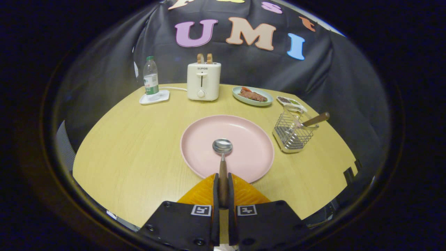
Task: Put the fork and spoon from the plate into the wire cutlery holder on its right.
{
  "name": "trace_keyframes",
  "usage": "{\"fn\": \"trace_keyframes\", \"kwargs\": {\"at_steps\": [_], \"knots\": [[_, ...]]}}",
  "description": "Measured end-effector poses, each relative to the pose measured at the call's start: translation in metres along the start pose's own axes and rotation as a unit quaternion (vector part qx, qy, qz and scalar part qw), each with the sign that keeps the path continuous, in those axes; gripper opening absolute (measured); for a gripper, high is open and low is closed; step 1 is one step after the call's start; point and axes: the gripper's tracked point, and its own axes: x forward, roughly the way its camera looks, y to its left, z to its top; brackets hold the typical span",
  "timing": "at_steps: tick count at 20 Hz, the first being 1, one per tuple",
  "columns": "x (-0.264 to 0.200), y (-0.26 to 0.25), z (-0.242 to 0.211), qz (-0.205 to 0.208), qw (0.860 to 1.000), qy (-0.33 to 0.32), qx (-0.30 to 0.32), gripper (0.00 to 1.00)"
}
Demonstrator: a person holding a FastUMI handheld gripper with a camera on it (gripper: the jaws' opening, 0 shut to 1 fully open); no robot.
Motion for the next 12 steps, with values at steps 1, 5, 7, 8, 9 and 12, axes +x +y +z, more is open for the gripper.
{"fn": "trace_keyframes", "kwargs": {"at_steps": [1, 5, 7, 8, 9, 12], "knots": [[-0.001, -0.001, 0.008, -0.002, 1.000, -0.004, -0.001, 0.13], [-0.001, -0.005, 0.019, -0.004, 1.000, 0.000, 0.000, 0.08], [-0.001, -0.005, 0.021, -0.003, 1.000, 0.001, 0.006, 0.04], [-0.002, -0.005, 0.022, -0.002, 1.000, 0.001, 0.010, 0.04], [-0.002, -0.007, 0.022, -0.003, 1.000, 0.003, 0.012, 0.04], [-0.005, -0.013, 0.027, -0.007, 1.000, 0.005, 0.008, 0.04]]}}
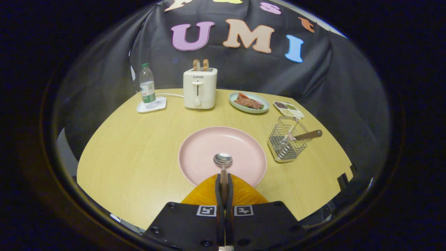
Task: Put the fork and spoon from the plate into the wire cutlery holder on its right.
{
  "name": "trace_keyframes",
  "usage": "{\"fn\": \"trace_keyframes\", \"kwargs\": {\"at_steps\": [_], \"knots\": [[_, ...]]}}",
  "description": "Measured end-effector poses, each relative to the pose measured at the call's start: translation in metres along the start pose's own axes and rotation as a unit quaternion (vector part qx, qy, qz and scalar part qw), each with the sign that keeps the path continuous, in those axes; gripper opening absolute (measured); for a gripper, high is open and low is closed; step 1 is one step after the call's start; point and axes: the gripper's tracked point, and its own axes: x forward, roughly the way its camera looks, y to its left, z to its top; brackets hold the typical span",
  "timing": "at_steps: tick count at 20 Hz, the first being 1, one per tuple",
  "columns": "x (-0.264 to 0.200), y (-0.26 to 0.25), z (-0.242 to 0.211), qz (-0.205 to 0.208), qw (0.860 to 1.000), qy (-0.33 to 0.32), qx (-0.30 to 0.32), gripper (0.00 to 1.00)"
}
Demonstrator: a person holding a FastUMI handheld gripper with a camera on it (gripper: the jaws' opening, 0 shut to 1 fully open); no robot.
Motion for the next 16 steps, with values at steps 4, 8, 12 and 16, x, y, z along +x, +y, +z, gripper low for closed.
{"fn": "trace_keyframes", "kwargs": {"at_steps": [4, 8, 12, 16], "knots": [[-0.007, -0.009, 0.019, -0.012, 1.000, 0.003, -0.011, 0.04], [-0.018, -0.024, 0.052, -0.023, 0.999, 0.006, -0.022, 0.04], [-0.028, -0.041, 0.091, -0.024, 1.000, 0.003, -0.001, 0.04], [-0.033, -0.075, 0.123, -0.046, 0.999, 0.006, 0.005, 0.04]]}}
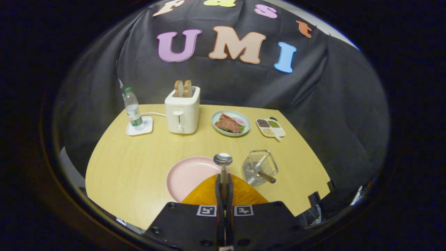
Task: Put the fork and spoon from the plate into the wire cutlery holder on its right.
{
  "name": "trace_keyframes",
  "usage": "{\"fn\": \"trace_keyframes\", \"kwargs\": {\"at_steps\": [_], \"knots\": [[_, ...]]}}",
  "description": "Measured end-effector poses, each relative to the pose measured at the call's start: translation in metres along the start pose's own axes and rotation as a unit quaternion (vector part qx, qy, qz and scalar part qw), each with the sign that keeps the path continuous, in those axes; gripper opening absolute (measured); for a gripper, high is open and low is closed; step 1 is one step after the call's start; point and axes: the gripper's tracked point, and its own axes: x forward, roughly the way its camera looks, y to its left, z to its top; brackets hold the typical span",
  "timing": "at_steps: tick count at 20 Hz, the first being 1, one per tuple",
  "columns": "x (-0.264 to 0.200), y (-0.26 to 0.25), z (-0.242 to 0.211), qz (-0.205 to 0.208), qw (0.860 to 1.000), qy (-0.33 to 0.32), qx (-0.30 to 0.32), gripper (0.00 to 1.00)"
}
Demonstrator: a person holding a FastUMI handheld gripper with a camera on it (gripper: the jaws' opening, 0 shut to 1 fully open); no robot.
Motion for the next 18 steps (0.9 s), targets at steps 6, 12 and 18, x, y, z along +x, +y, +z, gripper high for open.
{"fn": "trace_keyframes", "kwargs": {"at_steps": [6, 12, 18], "knots": [[0.022, -0.048, 0.019, -0.036, 0.997, 0.034, 0.052, 0.04], [0.056, -0.079, 0.000, -0.046, 0.990, 0.104, 0.086, 0.04], [0.082, -0.084, -0.023, -0.043, 0.981, 0.167, 0.085, 0.04]]}}
